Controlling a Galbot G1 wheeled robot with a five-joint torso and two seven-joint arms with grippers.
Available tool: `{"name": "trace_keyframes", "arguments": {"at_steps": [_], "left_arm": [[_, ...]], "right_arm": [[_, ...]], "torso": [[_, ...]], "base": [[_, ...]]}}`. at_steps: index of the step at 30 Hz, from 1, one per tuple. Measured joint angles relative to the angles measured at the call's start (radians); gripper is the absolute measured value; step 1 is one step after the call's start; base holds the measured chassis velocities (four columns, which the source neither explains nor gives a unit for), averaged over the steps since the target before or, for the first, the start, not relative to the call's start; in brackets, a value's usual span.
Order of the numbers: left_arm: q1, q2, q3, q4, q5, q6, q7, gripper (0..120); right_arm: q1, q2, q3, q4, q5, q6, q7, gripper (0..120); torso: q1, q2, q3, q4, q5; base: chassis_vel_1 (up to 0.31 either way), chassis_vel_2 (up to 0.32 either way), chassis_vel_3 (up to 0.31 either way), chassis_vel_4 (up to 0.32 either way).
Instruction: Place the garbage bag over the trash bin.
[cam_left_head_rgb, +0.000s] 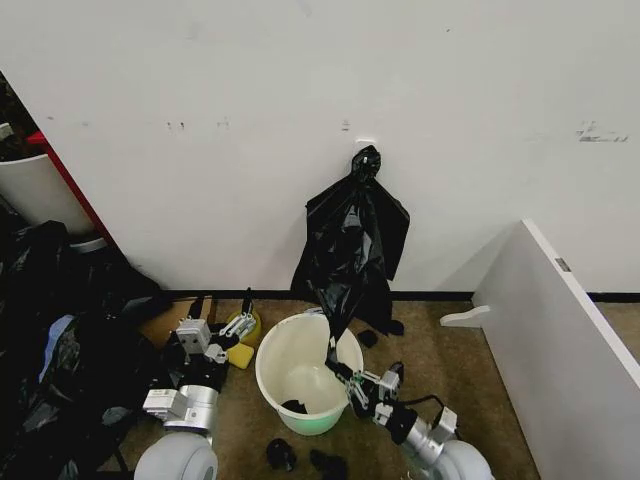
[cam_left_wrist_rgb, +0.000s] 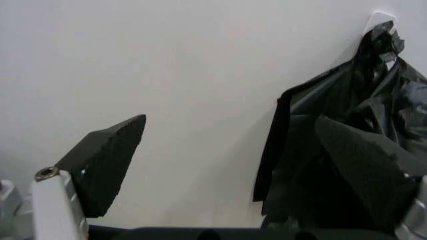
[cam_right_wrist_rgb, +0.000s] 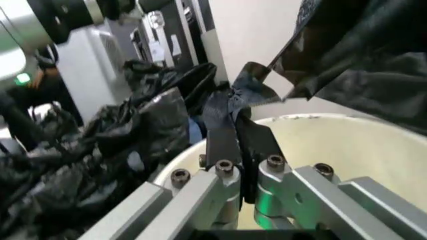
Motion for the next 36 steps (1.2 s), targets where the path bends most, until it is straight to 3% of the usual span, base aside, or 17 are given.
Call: {"name": "trace_keyframes", "arguments": {"at_steps": [7, 13, 18, 21, 22, 24, 28, 34, 36], "left_arm": [[0.003, -0.006, 0.001, 0.0, 0.0, 0.001, 0.0, 100], [-0.001, 0.0, 0.002, 0.003, 0.002, 0.01, -0.001, 100], [-0.007, 0.006, 0.001, 0.002, -0.001, 0.015, -0.002, 100], [-0.009, 0.005, 0.003, 0.002, -0.002, 0.017, -0.002, 100], [-0.009, 0.005, 0.003, 0.002, -0.002, 0.017, -0.002, 100], [-0.007, 0.001, 0.007, 0.002, 0.0, 0.018, -0.003, 100], [-0.003, -0.008, 0.015, 0.002, 0.01, 0.023, -0.002, 100], [0.008, -0.022, 0.015, -0.002, 0.017, 0.027, -0.002, 100], [0.011, -0.023, 0.015, -0.002, 0.018, 0.027, -0.002, 100]], "right_arm": [[0.039, 0.023, 0.01, -0.002, 0.067, 0.031, 0.023, 0], [0.068, 0.031, 0.043, -0.017, 0.084, 0.065, -0.045, 26], [0.071, 0.033, 0.079, -0.024, 0.033, 0.093, -0.076, 41], [0.08, 0.038, 0.075, -0.025, -0.03, 0.111, 0.123, 55], [0.08, 0.038, 0.075, -0.025, -0.03, 0.111, 0.123, 55], [0.101, 0.048, 0.049, -0.03, -0.071, 0.105, 0.335, 64], [0.17, 0.076, 0.002, -0.059, -0.093, 0.062, 0.594, 80], [0.287, 0.115, -0.026, -0.154, -0.181, 0.029, 0.713, 99], [0.301, 0.12, -0.025, -0.174, -0.202, 0.029, 0.726, 99]], "torso": [[0.0, 0.0, 0.0, 0.0001, 0.0001], [0.0, 0.0, 0.0, 0.0001, 0.0001], [0.0, 0.0, 0.0, 0.0, 0.0], [0.0, 0.0, 0.0, -0.0001, 0.0], [0.0, 0.0, 0.0, -0.0001, 0.0], [0.0, 0.0, 0.0, -0.0001, 0.0001], [0.0, 0.0, 0.0, 0.0, 0.0002], [0.0, 0.0, 0.0, 0.0002, 0.0], [0.0, 0.0, 0.0, 0.0003, 0.0]], "base": [[0.0, 0.0, 0.0, 0.0], [0.0, 0.0, 0.0, 0.0], [0.0, 0.0, 0.0, 0.0], [0.0, 0.0, 0.0, 0.0], [0.0, 0.0, 0.0, 0.0], [0.0, 0.0, 0.0, 0.0], [0.0, 0.0, 0.0, 0.0], [0.0, 0.0, 0.0, 0.0], [0.0, 0.0, 0.0, 0.0]]}}
